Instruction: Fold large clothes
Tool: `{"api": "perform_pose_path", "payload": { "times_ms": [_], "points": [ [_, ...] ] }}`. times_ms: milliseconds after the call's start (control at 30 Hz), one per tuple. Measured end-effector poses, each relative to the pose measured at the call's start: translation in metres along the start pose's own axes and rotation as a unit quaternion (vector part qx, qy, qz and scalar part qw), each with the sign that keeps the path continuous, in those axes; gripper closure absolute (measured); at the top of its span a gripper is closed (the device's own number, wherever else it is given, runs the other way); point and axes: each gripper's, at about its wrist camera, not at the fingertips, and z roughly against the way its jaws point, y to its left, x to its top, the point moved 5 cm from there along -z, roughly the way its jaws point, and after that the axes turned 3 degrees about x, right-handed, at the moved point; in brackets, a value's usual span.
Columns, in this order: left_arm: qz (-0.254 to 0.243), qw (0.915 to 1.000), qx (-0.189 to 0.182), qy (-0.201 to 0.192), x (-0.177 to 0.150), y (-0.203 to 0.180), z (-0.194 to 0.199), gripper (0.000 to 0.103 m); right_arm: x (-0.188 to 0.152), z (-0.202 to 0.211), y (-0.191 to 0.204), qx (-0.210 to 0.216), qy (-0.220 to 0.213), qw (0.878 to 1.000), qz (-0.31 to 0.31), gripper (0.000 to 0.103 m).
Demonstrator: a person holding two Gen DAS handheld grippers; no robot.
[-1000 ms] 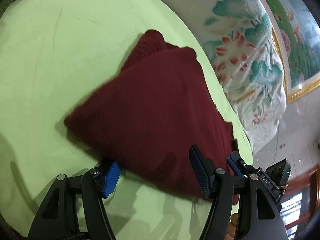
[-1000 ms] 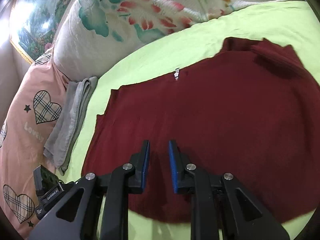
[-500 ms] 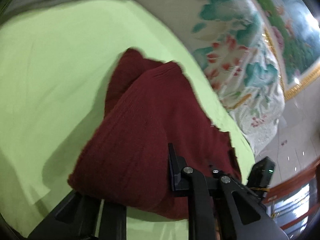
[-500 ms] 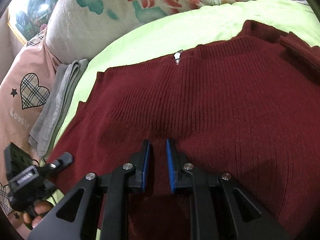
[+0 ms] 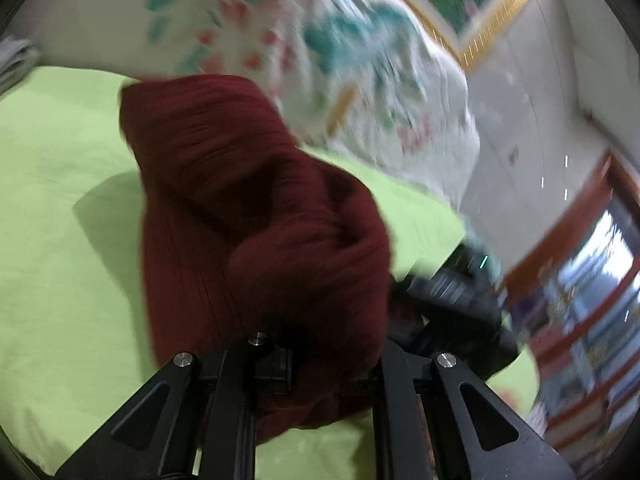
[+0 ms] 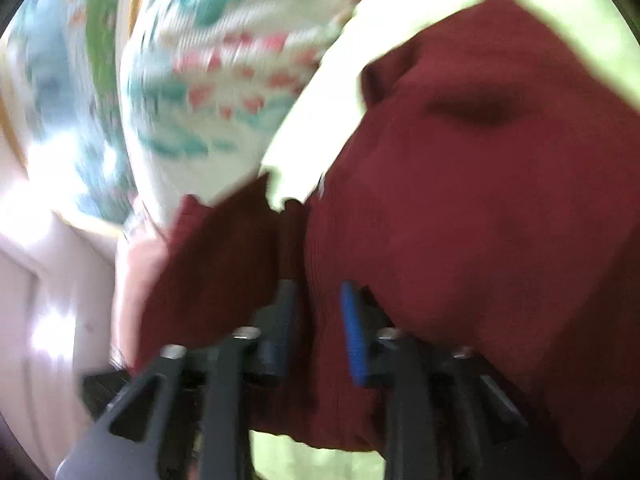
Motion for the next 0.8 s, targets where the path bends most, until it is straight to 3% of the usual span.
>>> {"api": "perform_pose_path", "payload": {
  "times_ms": [100,200,400,567,700,733,767,800],
  "points": [
    [-0.035,0.9986,0.015,0.036,-0.022,-0.014,-0.029,0.095,0.011,0.016,-0.005,0.041,-0.012,0.999,-0.027,0.045],
    [-0.076,0.9955,0.035,0.044,-0.037,-0.027,-0.04,0.096,0.011,0.008,0.003,0.034,0.017,0.999,-0.011,0.034],
    [-0.047,0.9985,0.016,0.024,-0.029,-0.02,-0.024,0.095,0.015,-0.013,0.019,-0.058,0.053,0.995,0.055,0.033],
    [-0.017,0.9998,-0.004,0.01,-0.025,-0.005,-0.007,0.095,0.019,-0.023,0.021,-0.071,0.074,0.993,0.053,0.031],
    [-0.021,0.9997,-0.005,0.012,-0.028,-0.008,-0.01,0.095,0.027,-0.057,0.024,-0.085,0.112,0.988,0.062,0.031],
    [-0.024,0.9996,-0.002,0.013,-0.028,-0.009,-0.011,0.095,0.029,-0.066,0.026,-0.09,0.117,0.986,0.074,0.036],
    [-0.027,0.9995,0.0,0.015,-0.029,-0.011,-0.012,0.095,0.028,-0.067,0.025,-0.095,0.121,0.985,0.079,0.062],
    [-0.031,0.9994,0.002,0.015,-0.029,-0.013,-0.013,0.095,0.03,-0.073,0.025,-0.108,0.124,0.982,0.087,0.08]
  ]
}}
